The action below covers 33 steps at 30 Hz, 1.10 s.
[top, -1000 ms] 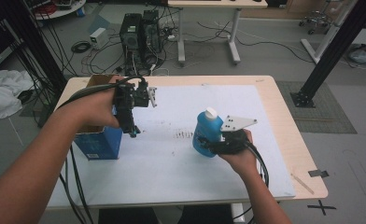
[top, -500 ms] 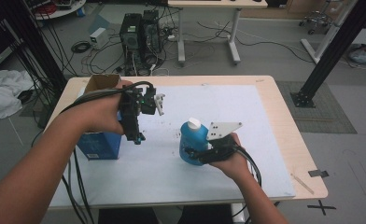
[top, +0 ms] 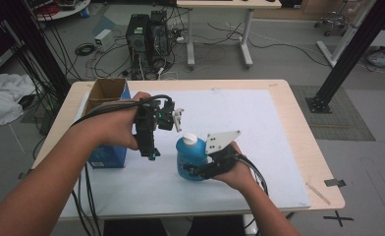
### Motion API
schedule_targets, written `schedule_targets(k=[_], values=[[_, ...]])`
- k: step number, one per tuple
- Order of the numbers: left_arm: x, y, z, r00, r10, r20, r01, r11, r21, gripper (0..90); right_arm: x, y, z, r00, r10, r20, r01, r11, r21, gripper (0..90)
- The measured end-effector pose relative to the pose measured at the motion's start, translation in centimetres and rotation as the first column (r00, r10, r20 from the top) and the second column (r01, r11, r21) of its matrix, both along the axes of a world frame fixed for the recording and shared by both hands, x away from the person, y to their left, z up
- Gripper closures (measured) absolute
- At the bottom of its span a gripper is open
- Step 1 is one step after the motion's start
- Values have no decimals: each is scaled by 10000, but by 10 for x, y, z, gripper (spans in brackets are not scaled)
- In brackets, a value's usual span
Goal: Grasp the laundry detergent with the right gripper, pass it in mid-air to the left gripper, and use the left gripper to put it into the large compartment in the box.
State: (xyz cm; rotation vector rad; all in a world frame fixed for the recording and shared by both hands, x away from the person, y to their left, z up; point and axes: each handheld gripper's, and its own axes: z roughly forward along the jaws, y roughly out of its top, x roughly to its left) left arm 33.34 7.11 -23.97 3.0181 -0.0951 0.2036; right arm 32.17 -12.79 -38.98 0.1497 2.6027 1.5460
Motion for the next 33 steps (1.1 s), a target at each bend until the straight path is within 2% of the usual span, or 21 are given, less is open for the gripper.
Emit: schedule_targets(k=[14,18,30,33], values=[[-8,-23,-9,9972,-629,-410,634,9979,99,98,3,21,2,9983,586,-55,-587,9982,-143,453],[-9,-27,-11,9970,-668,-402,675,9976,164,98,4,28,3,9979,654,23,-654,9977,-163,453],[-8,-32,-16,9970,-684,-373,696,9971,304,98,4,45,9,9962,865,-110,-865,9962,6,454],[-8,-31,-18,9971,-618,-433,634,9974,347,98,6,47,9,9961,876,54,-875,9961,-81,454]])
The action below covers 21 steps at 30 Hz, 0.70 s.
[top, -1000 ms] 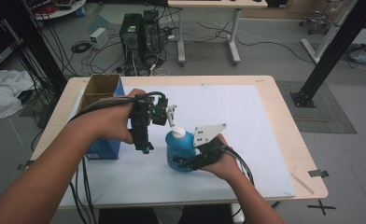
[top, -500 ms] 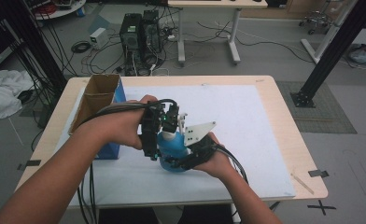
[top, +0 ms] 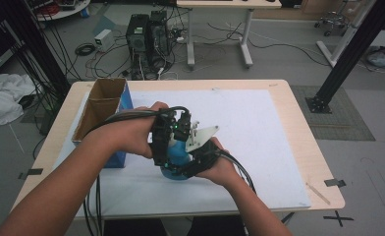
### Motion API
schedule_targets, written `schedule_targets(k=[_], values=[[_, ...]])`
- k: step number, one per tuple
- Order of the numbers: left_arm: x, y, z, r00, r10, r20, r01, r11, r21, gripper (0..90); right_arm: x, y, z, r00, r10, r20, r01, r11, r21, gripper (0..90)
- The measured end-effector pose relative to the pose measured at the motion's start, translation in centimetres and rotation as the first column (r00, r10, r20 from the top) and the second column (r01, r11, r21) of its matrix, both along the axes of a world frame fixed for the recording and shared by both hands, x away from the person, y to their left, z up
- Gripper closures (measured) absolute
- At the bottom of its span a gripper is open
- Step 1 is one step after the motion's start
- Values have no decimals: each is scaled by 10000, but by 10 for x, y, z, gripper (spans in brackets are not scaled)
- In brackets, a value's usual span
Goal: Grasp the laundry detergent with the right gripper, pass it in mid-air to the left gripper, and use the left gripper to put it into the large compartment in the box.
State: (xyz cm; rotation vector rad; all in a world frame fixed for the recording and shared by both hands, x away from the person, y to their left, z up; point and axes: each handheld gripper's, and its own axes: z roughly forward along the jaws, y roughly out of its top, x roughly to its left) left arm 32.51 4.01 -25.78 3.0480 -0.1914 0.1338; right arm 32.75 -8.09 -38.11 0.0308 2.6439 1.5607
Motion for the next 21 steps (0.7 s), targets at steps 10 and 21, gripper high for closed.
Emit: schedule_targets(k=[10,21], values=[[-1,-1,-5,10000,12,33,-13,9998,195,99,-1,3,0,9998,50,-174,-48,9999,130,454],[-1,-1,-5,9998,-180,54,178,9992,352,184,-2,4,0,9994,155,-308,-150,9997,176,454]])
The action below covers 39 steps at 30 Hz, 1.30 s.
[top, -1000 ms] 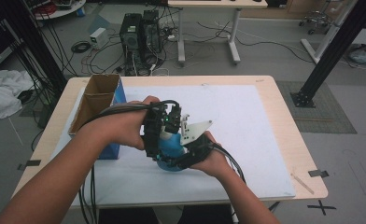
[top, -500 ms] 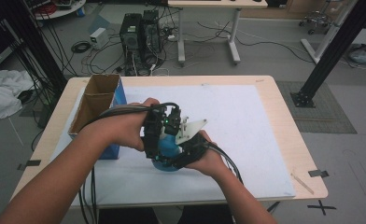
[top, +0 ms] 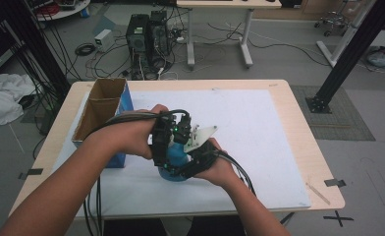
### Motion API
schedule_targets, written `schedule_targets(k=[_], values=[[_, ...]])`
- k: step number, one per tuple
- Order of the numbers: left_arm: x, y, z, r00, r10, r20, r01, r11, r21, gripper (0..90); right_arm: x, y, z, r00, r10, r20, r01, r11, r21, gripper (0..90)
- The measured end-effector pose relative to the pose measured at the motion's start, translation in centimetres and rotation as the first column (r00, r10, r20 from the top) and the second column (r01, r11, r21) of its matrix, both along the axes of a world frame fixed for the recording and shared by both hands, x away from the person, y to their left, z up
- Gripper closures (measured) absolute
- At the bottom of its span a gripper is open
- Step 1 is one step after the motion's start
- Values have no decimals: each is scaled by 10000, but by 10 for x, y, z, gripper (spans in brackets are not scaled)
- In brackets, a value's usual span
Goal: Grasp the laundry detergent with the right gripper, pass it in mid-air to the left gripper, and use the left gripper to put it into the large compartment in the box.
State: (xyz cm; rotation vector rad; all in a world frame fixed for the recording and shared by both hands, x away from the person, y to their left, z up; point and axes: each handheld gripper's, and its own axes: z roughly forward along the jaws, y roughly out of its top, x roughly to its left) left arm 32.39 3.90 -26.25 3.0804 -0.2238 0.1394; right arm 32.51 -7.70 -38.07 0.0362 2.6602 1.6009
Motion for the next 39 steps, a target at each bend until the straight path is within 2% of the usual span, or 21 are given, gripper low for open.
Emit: schedule_targets(k=[16,20,28,33,35,39], values=[[0,-1,-3,9999,-97,142,96,9999,53,247,0,3,-1,10000,0,-35,0,10000,-50,454],[0,1,-3,9999,-119,87,117,9998,136,285,1,4,-2,10000,1,-22,-1,10000,-51,455],[1,2,-2,9999,-128,86,127,9998,174,294,2,4,-2,10000,4,-45,-4,10000,-58,455],[1,1,-3,9998,-160,65,159,9996,215,324,2,5,-2,10000,-1,-44,1,10000,-18,455],[1,1,-3,9998,-203,47,202,9996,219,369,2,5,-2,10000,-14,-41,14,10000,-17,455],[1,1,-5,9997,-260,12,259,9992,303,375,2,5,-2,10000,-51,-4,51,9999,-105,455]])
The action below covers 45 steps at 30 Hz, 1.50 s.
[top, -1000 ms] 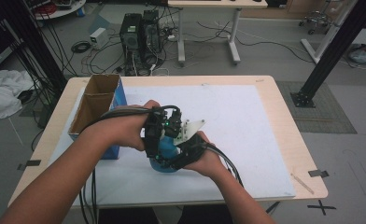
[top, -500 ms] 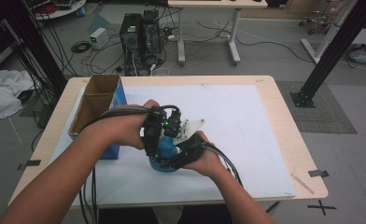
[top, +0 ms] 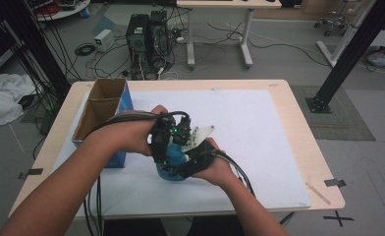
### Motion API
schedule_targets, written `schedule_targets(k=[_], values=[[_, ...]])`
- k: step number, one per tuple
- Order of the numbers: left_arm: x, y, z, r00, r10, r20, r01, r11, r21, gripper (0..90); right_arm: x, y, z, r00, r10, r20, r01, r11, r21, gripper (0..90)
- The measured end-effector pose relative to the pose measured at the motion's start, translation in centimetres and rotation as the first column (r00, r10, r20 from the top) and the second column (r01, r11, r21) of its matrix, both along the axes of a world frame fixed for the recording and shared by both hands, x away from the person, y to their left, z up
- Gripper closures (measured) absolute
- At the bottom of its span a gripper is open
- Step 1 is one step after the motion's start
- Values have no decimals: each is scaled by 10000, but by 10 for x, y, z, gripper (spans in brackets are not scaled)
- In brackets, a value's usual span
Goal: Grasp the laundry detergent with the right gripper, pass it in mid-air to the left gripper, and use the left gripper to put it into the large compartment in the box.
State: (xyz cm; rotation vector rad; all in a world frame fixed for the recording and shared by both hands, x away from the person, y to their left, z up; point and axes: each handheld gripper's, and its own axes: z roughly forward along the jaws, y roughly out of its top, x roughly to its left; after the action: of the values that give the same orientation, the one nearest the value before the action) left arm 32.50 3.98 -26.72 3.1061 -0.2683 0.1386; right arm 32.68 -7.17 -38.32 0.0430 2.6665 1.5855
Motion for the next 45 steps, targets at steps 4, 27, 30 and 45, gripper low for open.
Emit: schedule_targets(k=[4,27,30,45], values=[[1,1,1,10000,43,-86,-43,10000,-42,378,0,1,0,10000,20,-61,-20,10000,26,455],[3,4,13,9984,529,-189,-532,9985,-118,383,0,-11,9,10000,-12,-67,15,9995,312,354],[5,9,14,9973,697,-223,-699,9975,-70,383,-4,-15,10,9999,-107,-69,108,9998,154,318],[13,24,35,9904,1366,-217,-1367,9906,-35,382,4,-55,14,9914,-1235,-426,1156,9811,-1551,219]])
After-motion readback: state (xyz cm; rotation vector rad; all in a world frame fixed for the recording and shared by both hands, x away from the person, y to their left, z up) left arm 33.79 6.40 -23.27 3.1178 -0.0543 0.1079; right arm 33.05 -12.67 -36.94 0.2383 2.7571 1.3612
